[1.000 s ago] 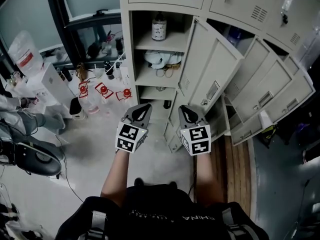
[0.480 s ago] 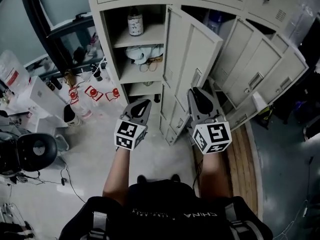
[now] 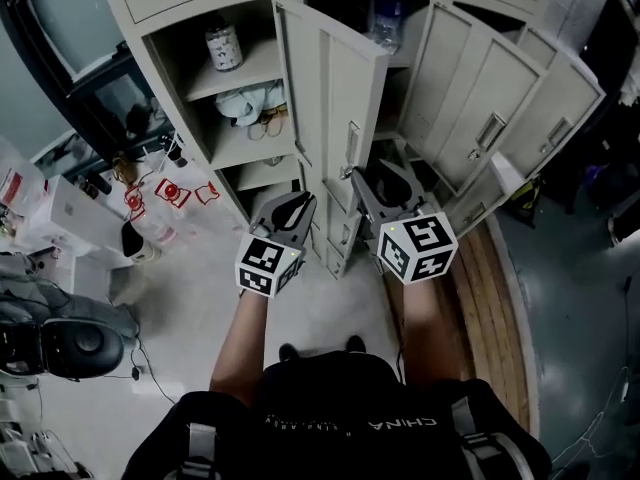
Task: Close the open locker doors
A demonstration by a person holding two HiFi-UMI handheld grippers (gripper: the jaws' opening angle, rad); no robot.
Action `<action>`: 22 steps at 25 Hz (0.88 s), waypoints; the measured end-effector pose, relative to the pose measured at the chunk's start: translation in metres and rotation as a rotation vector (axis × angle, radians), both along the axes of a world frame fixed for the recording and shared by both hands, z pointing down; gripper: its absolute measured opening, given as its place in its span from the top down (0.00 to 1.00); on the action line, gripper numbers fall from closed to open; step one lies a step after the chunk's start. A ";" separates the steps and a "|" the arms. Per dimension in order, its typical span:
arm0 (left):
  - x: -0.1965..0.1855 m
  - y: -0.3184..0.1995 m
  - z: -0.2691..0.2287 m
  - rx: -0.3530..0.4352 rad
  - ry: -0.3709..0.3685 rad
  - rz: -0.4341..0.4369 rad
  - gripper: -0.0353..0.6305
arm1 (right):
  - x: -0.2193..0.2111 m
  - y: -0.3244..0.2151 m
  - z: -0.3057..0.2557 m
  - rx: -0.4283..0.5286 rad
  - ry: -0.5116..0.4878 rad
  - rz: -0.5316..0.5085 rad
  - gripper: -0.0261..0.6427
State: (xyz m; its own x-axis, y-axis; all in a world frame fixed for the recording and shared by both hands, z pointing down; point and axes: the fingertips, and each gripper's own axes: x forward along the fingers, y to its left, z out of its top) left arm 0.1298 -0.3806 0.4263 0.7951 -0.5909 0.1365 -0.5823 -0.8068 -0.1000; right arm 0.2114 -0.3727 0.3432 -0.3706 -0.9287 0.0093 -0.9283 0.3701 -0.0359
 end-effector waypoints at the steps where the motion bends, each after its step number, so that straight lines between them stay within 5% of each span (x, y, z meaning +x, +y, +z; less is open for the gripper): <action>1: 0.003 0.001 0.000 0.001 -0.001 0.007 0.91 | 0.000 -0.001 0.002 -0.007 -0.003 -0.009 0.76; 7: 0.013 0.007 0.002 -0.014 -0.005 0.041 0.81 | -0.006 -0.001 0.005 -0.020 -0.011 -0.050 0.76; 22: 0.021 0.013 0.003 -0.028 -0.010 -0.012 0.81 | -0.046 0.005 0.007 -0.017 0.029 -0.285 0.79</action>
State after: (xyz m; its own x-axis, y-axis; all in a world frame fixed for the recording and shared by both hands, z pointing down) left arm 0.1506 -0.3681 0.4290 0.7863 -0.5965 0.1610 -0.5915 -0.8020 -0.0829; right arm 0.1650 -0.3673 0.3503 -0.6164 -0.7865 0.0388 -0.7874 0.6162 -0.0191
